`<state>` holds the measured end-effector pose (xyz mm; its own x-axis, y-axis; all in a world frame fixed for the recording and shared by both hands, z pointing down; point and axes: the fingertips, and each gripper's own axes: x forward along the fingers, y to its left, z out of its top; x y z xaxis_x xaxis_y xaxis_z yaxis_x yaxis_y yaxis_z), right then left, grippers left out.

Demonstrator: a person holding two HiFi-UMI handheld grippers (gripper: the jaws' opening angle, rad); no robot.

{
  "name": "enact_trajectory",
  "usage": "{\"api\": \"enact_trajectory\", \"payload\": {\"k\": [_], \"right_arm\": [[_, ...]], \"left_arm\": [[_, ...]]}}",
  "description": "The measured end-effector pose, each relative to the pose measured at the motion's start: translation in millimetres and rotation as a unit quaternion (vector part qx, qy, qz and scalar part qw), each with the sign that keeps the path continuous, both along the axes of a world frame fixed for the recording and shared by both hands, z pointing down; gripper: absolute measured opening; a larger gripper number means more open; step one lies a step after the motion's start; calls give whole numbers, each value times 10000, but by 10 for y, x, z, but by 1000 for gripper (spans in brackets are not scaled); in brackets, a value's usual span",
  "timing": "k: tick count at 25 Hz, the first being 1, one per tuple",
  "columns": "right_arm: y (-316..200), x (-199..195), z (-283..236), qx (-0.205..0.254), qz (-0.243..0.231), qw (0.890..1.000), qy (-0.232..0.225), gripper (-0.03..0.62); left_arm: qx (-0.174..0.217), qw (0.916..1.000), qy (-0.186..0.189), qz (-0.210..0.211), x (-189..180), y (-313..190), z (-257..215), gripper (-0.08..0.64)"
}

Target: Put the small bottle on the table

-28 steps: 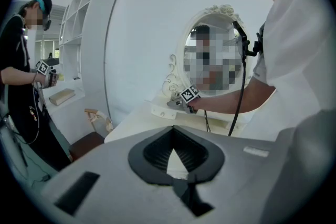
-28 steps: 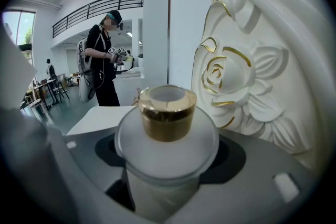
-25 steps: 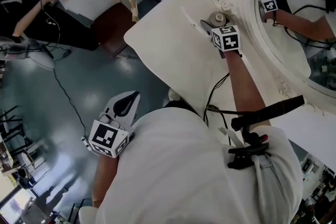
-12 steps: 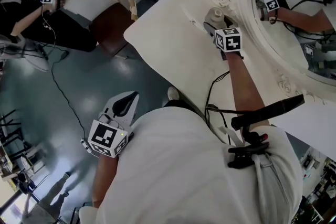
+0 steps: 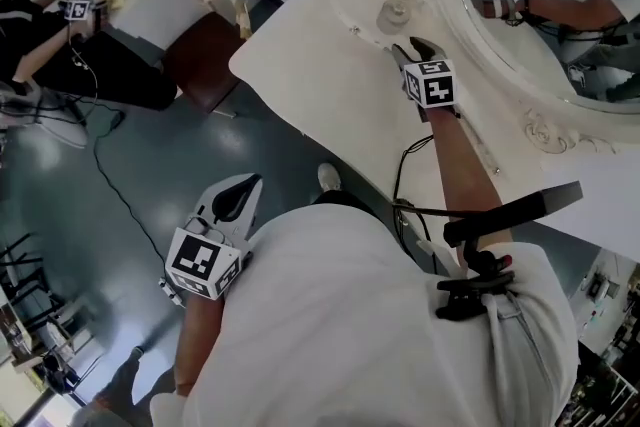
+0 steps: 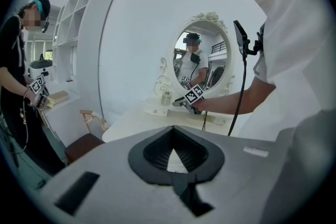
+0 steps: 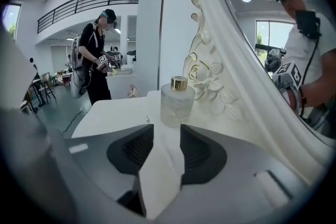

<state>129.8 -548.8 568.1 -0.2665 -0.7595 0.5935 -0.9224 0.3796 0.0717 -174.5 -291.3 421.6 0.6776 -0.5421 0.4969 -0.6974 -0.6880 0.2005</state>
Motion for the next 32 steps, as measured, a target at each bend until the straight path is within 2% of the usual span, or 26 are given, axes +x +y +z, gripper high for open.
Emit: {"api": "enact_trajectory", "payload": {"k": [2, 4, 17, 23, 32], "right_arm": [[151, -25, -44, 72, 77, 9999, 81, 74], [318, -76, -69, 73, 113, 9998, 128, 4], [1717, -877, -199, -125, -146, 9998, -63, 2], [2430, -1338, -324, -139, -390, 9990, -195, 2], [3335, -2169, -612, -13, -875, 9952, -444, 2]], "left_arm": [[10, 10000, 28, 44, -42, 81, 11, 3], [21, 10000, 52, 81, -96, 168, 16, 3], [135, 9984, 114, 529, -450, 864, 73, 3], [219, 9971, 22, 733, -620, 1266, 131, 3], [116, 9959, 141, 882, -944, 1820, 255, 3]]}}
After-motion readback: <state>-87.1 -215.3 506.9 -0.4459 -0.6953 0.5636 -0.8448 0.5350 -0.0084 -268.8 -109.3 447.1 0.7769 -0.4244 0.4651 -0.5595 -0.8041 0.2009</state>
